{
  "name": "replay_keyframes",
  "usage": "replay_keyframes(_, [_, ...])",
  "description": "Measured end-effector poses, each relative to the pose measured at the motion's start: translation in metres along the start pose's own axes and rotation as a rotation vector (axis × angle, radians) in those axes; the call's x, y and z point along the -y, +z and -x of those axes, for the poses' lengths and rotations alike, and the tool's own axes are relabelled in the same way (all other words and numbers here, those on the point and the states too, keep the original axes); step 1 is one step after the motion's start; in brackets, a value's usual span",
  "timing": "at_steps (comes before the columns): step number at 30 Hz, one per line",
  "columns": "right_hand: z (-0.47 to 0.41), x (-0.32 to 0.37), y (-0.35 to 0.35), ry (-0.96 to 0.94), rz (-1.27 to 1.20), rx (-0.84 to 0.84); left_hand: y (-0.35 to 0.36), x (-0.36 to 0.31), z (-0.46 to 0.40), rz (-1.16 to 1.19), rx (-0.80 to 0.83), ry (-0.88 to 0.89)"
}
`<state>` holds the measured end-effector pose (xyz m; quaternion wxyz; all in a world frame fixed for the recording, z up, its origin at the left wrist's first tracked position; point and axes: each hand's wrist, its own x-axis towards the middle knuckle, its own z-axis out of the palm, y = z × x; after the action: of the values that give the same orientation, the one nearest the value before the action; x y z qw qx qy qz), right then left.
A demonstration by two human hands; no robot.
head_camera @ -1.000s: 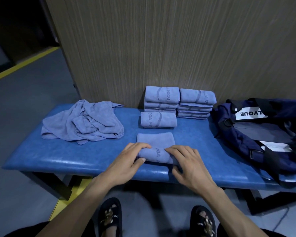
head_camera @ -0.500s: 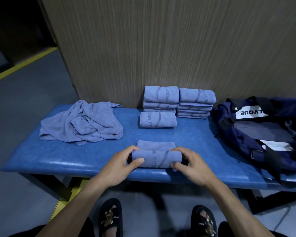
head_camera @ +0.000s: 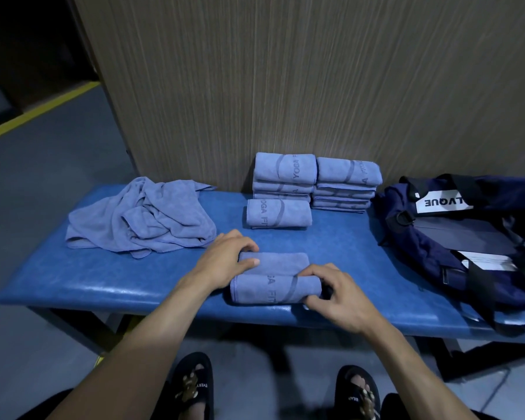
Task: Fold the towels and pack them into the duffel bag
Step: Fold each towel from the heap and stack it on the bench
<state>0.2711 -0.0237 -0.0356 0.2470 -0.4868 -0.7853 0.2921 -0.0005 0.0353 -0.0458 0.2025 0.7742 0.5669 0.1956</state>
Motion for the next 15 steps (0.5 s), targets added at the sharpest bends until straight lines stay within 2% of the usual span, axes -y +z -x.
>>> replay_keyframes(5, [0.004, 0.003, -0.003, -0.023, 0.006, -0.006, 0.002, -0.010, -0.003, -0.053, -0.112, -0.071])
replay_keyframes(9, [0.005, 0.004, -0.004, -0.015, 0.030, -0.019, 0.001, -0.009, -0.001, -0.048, -0.165, 0.009])
replay_keyframes(11, [0.004, 0.003, -0.003, -0.004, 0.036, -0.025, -0.007, -0.010, 0.003, 0.170, -0.227, 0.006])
replay_keyframes(13, [0.001, 0.004, -0.002, 0.026, 0.016, -0.029, -0.016, -0.015, 0.013, 0.553, -0.125, -0.058])
replay_keyframes(14, [-0.001, 0.004, -0.002, 0.047, -0.001, -0.031, -0.019, -0.017, 0.021, 0.678, -0.053, -0.063])
replay_keyframes(15, [-0.002, 0.005, -0.002, 0.063, -0.022, -0.033, -0.020, -0.018, 0.031, 0.707, 0.009, -0.053])
